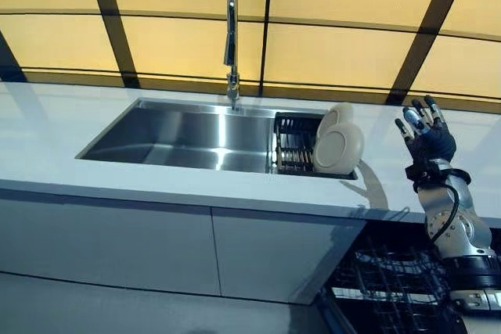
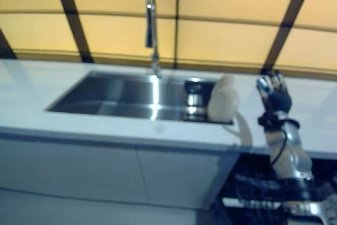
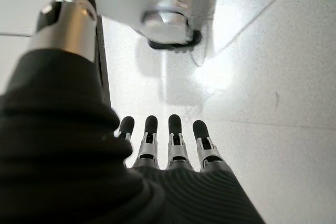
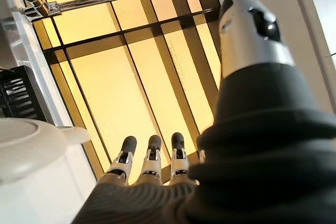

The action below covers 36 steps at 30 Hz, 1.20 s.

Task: Take plates into dishwasher

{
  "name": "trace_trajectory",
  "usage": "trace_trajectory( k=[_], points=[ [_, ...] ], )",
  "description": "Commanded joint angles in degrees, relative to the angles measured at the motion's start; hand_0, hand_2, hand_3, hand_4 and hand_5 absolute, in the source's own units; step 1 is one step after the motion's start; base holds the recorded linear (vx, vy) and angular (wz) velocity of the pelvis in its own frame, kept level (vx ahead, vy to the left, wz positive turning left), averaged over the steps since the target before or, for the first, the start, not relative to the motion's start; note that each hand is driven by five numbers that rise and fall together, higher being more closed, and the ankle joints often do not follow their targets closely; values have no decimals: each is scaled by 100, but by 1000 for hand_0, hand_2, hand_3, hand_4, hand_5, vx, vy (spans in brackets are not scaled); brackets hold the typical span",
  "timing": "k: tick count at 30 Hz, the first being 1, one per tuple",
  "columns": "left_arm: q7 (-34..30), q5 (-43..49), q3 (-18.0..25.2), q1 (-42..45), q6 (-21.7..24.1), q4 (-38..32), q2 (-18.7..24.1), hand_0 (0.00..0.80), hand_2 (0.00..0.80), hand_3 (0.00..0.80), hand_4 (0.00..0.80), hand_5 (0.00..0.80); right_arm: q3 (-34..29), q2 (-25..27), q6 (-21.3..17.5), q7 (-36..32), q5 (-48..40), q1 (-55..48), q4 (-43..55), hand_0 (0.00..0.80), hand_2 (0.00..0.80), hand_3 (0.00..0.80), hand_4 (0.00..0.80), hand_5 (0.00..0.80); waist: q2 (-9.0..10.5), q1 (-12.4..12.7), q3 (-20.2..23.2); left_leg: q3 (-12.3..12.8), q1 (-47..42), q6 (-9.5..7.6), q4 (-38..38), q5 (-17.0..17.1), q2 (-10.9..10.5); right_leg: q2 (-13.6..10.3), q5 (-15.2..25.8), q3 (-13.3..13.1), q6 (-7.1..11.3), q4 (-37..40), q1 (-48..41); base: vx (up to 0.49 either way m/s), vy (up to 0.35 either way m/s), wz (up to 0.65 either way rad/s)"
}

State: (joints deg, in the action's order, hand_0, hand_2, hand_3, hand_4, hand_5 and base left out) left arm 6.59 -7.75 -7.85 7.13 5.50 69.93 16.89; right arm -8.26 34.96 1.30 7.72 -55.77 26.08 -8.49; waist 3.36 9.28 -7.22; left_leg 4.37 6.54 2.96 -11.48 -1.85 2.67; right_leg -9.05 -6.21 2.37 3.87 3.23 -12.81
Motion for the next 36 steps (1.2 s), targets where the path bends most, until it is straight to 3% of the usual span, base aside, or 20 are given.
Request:
trace_trajectory(
  k=[1, 4, 5, 7, 8, 9, 10, 11, 13, 16, 19, 20, 22, 23, 28, 32, 34, 35, 36],
  points=[
    [-37, 28, -125, 21, 142, 218, 206, 0, 0, 0, 0, 0, -195, 200, -377, -98, 28, 17, 311, 0, 0, 0, 0, 0, -34, 127, 522, -466, 559, 73, 771, 1050, 15, 405, -451, 607, -191, -941, -523, 308, 146, -13],
    [-83, 45, -68, -69, 200, 220, 262, 0, 0, 0, 0, 0, -229, 140, -515, -118, 98, -31, 364, 0, 0, 0, 0, 0, 88, 133, 530, -577, 577, -91, 489, 873, -141, 120, -123, 681, 31, -1402, -435, 264, 148, -15],
    [-98, 44, -53, -105, 210, 205, 285, 0, 0, 0, 0, 0, -240, 127, -577, -133, 111, -35, 360, 0, 0, 0, 0, 0, 149, 132, 533, -586, 600, -178, 383, 816, -222, -4, 133, 654, 151, -1619, -401, 301, 199, -21],
    [-127, 34, -39, -195, 287, 212, 311, 0, 0, 0, 0, 0, -283, 137, -675, -110, 166, -3, 369, 0, 0, 0, 0, 0, 262, 128, 595, -503, 604, -406, 275, 698, -417, -289, 1037, 524, 383, -2386, -354, 281, 213, -17],
    [-136, 42, -41, -205, 301, 216, 313, 0, 0, 0, 0, 0, -287, 137, -680, -95, 172, 4, 379, 0, 0, 0, 0, 0, 270, 132, 608, -477, 596, -433, 281, 693, -437, -322, 1162, 497, 414, -2496, -334, 241, 206, -17],
    [-157, 7, -54, -246, 379, 205, 324, 0, 0, 0, 0, 0, -320, 155, -747, 4, 195, 28, 424, 0, 0, 0, 0, 0, 230, 91, 656, -430, 502, -524, 327, 653, -466, -411, 1663, 439, 487, -3068, -229, 197, 196, -22],
    [-150, -27, -65, -265, 397, 196, 317, 0, 0, 0, 0, 0, -326, 151, -766, 53, 238, 47, 447, 0, 0, 0, 0, 0, 181, 95, 668, -394, 442, -572, 359, 629, -458, -457, 1812, 372, 526, -3509, -72, 344, 329, -31],
    [-131, -88, -136, -329, 459, 143, 300, 0, 0, 0, 0, 0, -356, 152, -857, 243, 417, 115, 502, 0, 0, 0, 0, 0, 11, 16, 664, -379, 197, -669, 459, 554, -432, -494, 2050, 275, 552, -4428, 428, 280, 286, -34],
    [-80, -236, -207, -361, 369, -44, 317, 0, 0, 0, 0, 0, -344, 193, -927, 369, 513, 240, 480, 0, 0, 0, 0, 0, -102, -100, 584, -356, -116, -722, 531, 446, -438, -521, 2119, 187, 526, -4910, 1100, 250, 187, -28],
    [-34, -304, -268, -411, 304, -205, 325, 0, 0, 0, 0, 0, -387, 363, -1072, 731, 772, 383, 414, 0, 0, 0, 0, 0, -134, -149, 542, -376, -326, -694, 682, 413, -446, -560, 1923, 436, 379, -3859, 1340, 223, -63, -16],
    [-11, -241, -208, -456, 134, -269, 365, 0, 0, 0, 0, 0, -358, 466, -1226, 1125, 1066, 539, 241, 0, 0, 0, 0, 0, -23, -284, 426, -433, -688, -543, 837, 176, -509, -607, 1836, 884, 383, -1985, 1611, 317, -175, -33],
    [14, -211, -197, -431, 63, -260, 361, 0, 0, 0, 0, 0, -341, 454, -1216, 1242, 1150, 544, 220, 0, 0, 0, 0, 0, 20, -368, 391, -482, -859, -471, 894, 67, -522, -500, 1868, 912, 427, -1312, 1643, 382, -155, -65],
    [38, -169, -172, -404, 11, -182, 356, 0, 0, 0, 0, 0, -327, 497, -1210, 1373, 1209, 535, 158, 0, 0, 0, 0, 0, 51, -494, 363, -569, -1079, -427, 995, -48, -571, -347, 2039, 812, 496, -754, 1784, 373, -95, -13],
    [50, -97, -154, -368, -6, -62, 351, 0, 0, 0, 0, 0, -334, 570, -1156, 1468, 1264, 530, 101, 0, 0, 0, 0, 0, 13, -642, 332, -742, -1325, -430, 1100, -137, -581, -168, 2196, 629, 525, -392, 2063, 387, -45, 28],
    [77, 129, -29, -326, -28, 207, 405, 0, 0, 0, 0, 0, -499, 738, -964, 1790, 1537, 401, 164, 0, 0, 0, 0, 0, -49, -844, 243, -1110, -1618, -515, 1116, -315, -530, 30, 2266, 306, 506, -221, 2407, 320, -88, 57],
    [-38, 272, 133, -353, -11, 321, 500, 0, 0, 0, 0, 0, -708, 879, -793, 1850, 1627, 164, 69, 0, 0, 0, 0, 0, 90, -938, 330, -1298, -1612, -514, 1075, -381, -595, 38, 2311, 3, 530, -124, 2234, 260, -163, 80],
    [-111, 356, 189, -342, 22, 342, 526, 0, 0, 0, 0, 0, -766, 903, -753, 1869, 1619, 71, 32, 0, 0, 0, 0, 0, 150, -920, 377, -1217, -1620, -449, 1050, -424, -559, -36, 2332, 111, 567, -187, 2136, 363, -229, 70],
    [-167, 408, 201, -299, 91, 349, 506, 0, 0, 0, 0, 0, -792, 893, -636, 1782, 1632, 26, -1, 0, 0, 0, 0, 0, 117, -897, 443, -1071, -1708, -362, 1042, -500, -402, -2, 2100, 282, 569, -147, 1966, 303, -195, 23],
    [-177, 414, 194, -289, 115, 347, 491, 0, 0, 0, 0, 0, -789, 903, -602, 1752, 1622, 19, -16, 0, 0, 0, 0, 0, 149, -909, 453, -1054, -1708, -327, 1042, -453, -405, -37, 2092, 314, 547, -142, 1955, 298, -180, 13]
  ],
)
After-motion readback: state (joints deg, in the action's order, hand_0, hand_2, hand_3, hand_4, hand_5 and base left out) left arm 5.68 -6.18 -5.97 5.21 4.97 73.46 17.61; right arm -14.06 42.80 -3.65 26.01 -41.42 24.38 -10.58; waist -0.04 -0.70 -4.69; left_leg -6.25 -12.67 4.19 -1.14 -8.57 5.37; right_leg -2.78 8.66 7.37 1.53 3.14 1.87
